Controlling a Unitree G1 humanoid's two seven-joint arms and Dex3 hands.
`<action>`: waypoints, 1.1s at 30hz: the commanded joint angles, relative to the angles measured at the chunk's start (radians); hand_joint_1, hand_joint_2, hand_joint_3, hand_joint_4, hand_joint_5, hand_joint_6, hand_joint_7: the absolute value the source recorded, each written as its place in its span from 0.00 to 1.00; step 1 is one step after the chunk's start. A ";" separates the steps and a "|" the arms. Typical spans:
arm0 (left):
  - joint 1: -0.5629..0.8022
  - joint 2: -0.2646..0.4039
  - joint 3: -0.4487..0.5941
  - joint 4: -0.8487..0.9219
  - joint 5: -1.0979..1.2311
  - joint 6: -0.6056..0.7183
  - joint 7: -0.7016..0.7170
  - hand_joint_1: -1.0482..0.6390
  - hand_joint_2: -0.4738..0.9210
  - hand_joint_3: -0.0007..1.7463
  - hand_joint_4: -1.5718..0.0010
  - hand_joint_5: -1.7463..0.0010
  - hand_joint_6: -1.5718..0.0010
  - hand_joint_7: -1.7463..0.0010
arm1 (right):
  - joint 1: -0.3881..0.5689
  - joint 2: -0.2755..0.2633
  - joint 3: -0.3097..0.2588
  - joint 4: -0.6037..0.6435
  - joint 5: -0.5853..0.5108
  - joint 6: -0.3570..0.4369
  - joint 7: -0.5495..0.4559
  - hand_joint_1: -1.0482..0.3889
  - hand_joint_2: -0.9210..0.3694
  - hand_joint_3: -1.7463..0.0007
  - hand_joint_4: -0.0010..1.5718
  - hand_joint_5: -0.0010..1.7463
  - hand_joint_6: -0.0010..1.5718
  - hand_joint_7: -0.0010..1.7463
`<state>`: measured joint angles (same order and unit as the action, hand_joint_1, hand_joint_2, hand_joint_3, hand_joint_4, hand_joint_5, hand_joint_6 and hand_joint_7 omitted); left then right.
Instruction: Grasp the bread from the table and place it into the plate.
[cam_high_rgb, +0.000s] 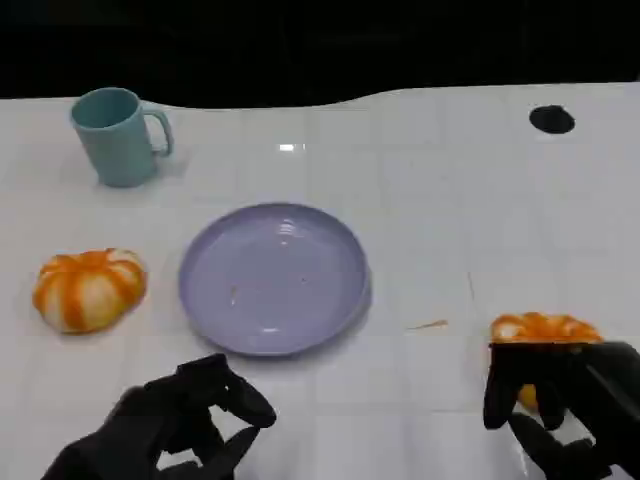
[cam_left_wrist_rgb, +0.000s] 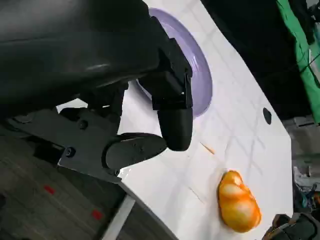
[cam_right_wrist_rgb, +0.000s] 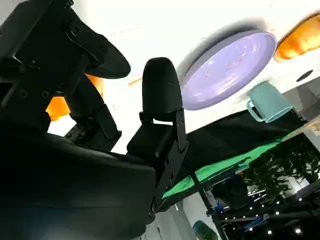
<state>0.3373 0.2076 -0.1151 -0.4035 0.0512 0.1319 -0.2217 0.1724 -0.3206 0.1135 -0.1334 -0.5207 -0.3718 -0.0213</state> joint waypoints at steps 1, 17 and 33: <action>0.002 0.010 0.008 0.006 -0.005 -0.010 -0.006 0.47 0.92 0.37 0.62 0.00 0.60 0.28 | 0.000 -0.013 -0.009 0.003 0.011 0.002 0.002 0.76 0.61 0.18 0.60 1.00 0.57 0.78; 0.003 0.010 0.010 0.005 -0.008 -0.007 -0.006 0.47 0.93 0.36 0.61 0.00 0.60 0.28 | -0.004 -0.013 -0.008 0.019 0.006 -0.010 -0.007 0.74 0.61 0.18 0.60 1.00 0.57 0.78; 0.004 0.011 0.008 0.005 -0.006 -0.007 -0.007 0.48 0.93 0.35 0.60 0.00 0.59 0.29 | -0.001 -0.014 -0.020 -0.016 0.020 0.026 0.018 0.74 0.59 0.19 0.57 1.00 0.59 0.69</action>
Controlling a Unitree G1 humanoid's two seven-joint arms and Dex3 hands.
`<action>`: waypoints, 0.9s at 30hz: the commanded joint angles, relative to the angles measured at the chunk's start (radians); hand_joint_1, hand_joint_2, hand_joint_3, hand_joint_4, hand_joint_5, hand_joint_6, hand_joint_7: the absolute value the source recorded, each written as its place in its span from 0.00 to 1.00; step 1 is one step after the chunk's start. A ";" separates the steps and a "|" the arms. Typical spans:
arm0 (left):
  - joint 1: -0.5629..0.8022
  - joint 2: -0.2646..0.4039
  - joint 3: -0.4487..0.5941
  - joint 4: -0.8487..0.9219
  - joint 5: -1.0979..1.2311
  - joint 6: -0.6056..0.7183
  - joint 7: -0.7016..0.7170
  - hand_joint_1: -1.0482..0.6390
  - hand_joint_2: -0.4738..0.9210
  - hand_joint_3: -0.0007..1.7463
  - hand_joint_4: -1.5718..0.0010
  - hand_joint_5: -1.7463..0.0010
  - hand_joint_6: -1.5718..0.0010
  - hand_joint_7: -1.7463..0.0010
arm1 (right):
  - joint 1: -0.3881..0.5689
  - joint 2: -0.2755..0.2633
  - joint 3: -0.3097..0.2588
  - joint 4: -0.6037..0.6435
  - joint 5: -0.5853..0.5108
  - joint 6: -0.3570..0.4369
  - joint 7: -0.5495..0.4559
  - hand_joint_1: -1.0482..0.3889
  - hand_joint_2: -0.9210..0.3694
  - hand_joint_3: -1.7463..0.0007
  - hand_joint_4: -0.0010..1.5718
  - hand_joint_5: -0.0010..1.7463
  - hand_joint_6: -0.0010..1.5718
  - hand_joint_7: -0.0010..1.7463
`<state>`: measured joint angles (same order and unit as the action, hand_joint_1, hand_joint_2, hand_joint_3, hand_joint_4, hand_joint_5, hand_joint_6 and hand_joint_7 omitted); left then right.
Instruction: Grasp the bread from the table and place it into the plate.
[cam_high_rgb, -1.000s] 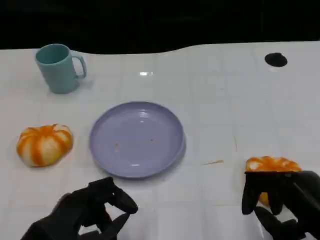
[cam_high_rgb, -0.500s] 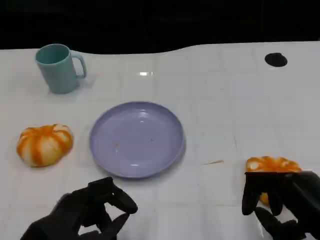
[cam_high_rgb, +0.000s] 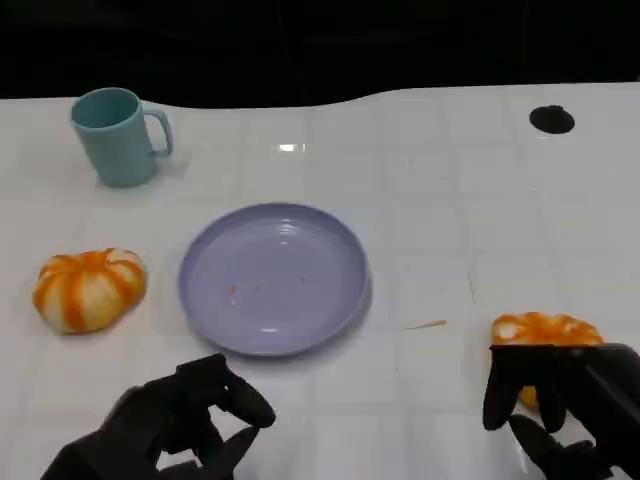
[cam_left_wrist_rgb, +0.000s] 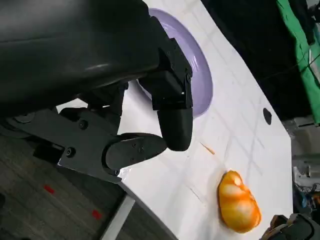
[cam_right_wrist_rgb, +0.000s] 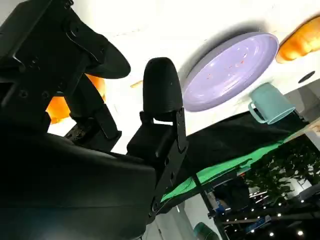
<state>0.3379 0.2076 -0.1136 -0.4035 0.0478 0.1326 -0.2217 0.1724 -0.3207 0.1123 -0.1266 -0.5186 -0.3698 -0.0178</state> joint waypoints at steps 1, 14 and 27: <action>0.004 0.012 0.006 0.004 -0.001 -0.006 -0.007 0.48 0.93 0.35 0.60 0.00 0.59 0.29 | -0.001 -0.013 -0.020 -0.029 0.020 0.030 0.018 0.75 0.58 0.20 0.57 0.99 0.59 0.67; 0.005 0.011 0.006 -0.006 -0.011 0.007 -0.013 0.48 0.93 0.35 0.60 0.00 0.59 0.28 | 0.009 -0.046 -0.027 -0.199 -0.159 0.230 0.086 0.61 0.42 0.54 0.56 0.64 0.66 0.21; 0.004 0.006 0.004 -0.008 -0.008 0.014 -0.011 0.47 0.93 0.35 0.60 0.00 0.59 0.28 | 0.001 -0.114 -0.024 -0.371 -0.384 0.412 0.284 0.47 0.15 0.95 0.24 0.19 0.38 0.00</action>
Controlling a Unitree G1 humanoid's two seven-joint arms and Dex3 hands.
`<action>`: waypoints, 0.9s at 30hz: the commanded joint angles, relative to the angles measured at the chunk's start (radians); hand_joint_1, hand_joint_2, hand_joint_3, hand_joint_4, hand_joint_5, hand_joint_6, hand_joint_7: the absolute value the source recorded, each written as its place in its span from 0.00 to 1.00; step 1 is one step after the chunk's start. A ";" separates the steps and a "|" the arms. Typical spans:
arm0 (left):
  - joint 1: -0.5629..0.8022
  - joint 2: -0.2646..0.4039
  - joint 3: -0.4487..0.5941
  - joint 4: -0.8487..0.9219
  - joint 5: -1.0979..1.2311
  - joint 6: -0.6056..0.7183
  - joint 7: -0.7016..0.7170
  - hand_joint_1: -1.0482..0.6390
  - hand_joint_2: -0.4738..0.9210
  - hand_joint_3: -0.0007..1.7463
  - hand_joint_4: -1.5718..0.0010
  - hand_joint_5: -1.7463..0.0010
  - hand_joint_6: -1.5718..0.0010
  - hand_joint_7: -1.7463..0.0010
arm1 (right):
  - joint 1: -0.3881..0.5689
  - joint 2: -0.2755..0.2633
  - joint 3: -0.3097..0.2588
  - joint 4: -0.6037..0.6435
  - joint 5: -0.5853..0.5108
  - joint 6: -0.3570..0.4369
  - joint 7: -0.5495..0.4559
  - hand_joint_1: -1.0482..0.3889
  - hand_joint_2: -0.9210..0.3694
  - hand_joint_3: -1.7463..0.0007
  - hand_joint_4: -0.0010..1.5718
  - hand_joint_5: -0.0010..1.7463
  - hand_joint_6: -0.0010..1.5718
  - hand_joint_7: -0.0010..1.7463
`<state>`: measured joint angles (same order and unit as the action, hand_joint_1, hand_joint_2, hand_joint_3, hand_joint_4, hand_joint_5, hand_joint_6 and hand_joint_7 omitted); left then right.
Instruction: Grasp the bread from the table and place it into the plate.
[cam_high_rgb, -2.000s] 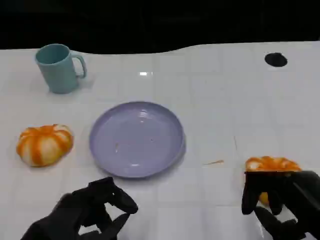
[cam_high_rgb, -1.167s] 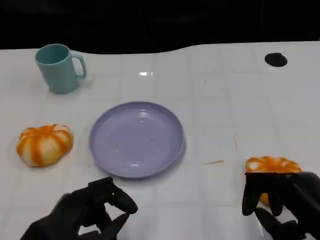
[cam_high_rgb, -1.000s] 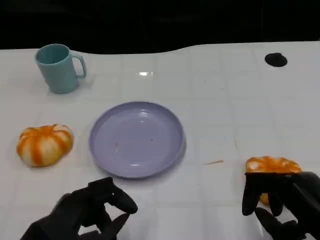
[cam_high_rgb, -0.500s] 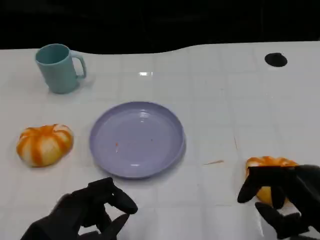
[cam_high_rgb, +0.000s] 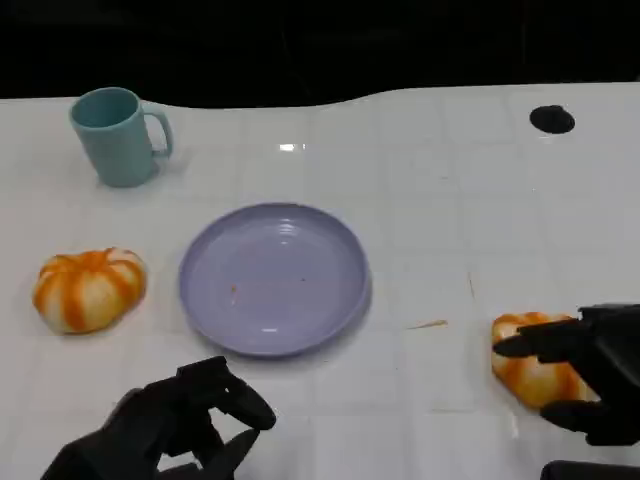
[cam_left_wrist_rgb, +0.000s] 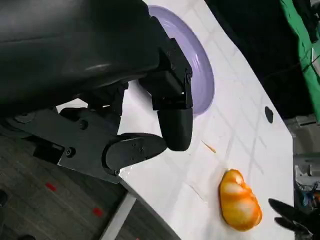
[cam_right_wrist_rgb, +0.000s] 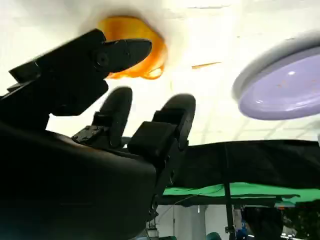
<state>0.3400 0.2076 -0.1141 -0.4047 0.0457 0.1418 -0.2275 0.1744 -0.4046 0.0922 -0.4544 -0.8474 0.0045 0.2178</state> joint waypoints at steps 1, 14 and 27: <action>0.002 0.006 0.004 -0.006 -0.006 0.003 -0.005 0.47 0.93 0.35 0.60 0.00 0.59 0.28 | -0.001 -0.032 -0.003 -0.055 -0.072 0.049 0.065 0.46 0.14 0.95 0.21 0.17 0.35 0.00; -0.006 0.006 0.000 0.000 0.000 0.004 -0.005 0.47 0.93 0.35 0.59 0.00 0.59 0.28 | -0.040 -0.045 0.045 -0.040 -0.168 0.083 0.178 0.42 0.11 0.99 0.12 0.14 0.22 0.00; -0.001 0.001 -0.004 -0.012 0.000 0.013 -0.003 0.47 0.93 0.35 0.60 0.00 0.59 0.28 | -0.156 -0.040 0.117 0.189 -0.201 0.094 0.137 0.41 0.08 0.99 0.15 0.13 0.24 0.01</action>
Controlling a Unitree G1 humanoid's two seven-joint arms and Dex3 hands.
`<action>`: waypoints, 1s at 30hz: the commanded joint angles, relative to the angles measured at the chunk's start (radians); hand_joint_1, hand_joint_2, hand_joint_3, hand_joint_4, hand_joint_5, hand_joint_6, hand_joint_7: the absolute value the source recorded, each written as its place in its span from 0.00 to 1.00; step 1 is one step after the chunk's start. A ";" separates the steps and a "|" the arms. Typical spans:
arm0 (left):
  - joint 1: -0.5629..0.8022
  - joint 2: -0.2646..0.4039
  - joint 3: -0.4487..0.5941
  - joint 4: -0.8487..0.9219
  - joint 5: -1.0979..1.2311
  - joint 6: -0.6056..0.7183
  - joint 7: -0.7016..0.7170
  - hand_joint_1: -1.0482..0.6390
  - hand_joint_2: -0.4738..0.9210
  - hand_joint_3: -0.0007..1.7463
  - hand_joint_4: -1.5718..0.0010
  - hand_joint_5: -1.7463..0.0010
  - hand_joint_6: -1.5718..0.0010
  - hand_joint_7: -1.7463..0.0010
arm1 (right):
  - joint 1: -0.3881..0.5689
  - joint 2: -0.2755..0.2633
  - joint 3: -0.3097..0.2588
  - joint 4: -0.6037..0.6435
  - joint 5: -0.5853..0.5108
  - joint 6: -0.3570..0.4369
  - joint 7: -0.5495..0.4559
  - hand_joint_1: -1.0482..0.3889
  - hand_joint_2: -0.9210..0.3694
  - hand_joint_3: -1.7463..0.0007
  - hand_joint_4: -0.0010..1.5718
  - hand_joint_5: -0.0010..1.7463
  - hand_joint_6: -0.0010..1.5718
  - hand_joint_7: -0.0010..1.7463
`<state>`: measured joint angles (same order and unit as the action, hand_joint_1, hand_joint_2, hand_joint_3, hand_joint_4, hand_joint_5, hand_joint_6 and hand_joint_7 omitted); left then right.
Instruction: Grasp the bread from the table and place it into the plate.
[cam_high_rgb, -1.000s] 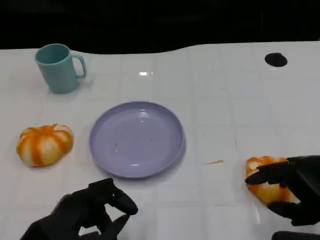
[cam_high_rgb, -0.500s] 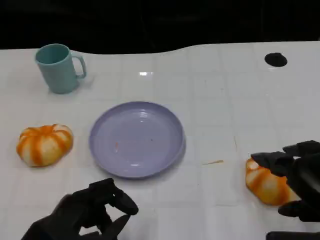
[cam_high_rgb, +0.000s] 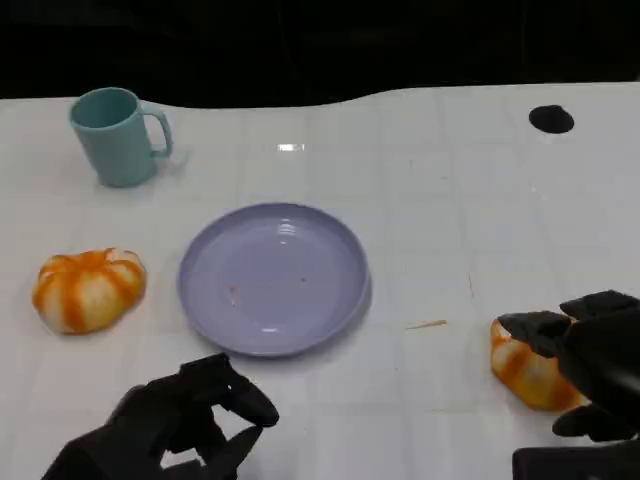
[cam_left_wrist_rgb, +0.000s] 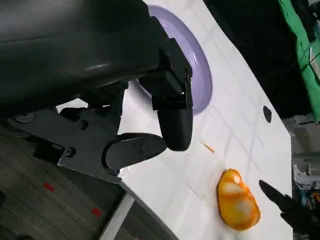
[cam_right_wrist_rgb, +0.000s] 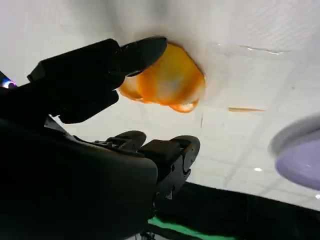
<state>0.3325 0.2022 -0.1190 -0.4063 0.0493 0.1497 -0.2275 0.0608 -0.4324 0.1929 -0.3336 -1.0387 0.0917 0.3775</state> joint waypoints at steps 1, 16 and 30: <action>0.007 0.007 0.001 -0.011 -0.002 0.004 -0.004 0.47 0.93 0.35 0.60 0.00 0.60 0.28 | -0.053 -0.012 0.022 0.088 -0.009 0.010 -0.026 0.41 0.07 0.99 0.15 0.13 0.25 0.01; 0.024 0.000 -0.001 -0.037 -0.003 0.010 0.002 0.46 0.93 0.35 0.61 0.00 0.59 0.28 | -0.225 0.009 0.121 0.355 0.019 0.078 -0.040 0.42 0.02 0.99 0.21 0.10 0.30 0.01; 0.026 0.000 -0.008 -0.063 0.009 0.022 0.006 0.47 0.93 0.36 0.59 0.00 0.60 0.27 | -0.372 0.038 0.163 0.557 0.120 0.117 -0.041 0.44 0.00 0.91 0.45 0.10 0.50 0.04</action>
<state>0.3552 0.1963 -0.1291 -0.4538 0.0529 0.1718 -0.2271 -0.3077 -0.3978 0.3581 0.1756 -0.9392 0.1930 0.3732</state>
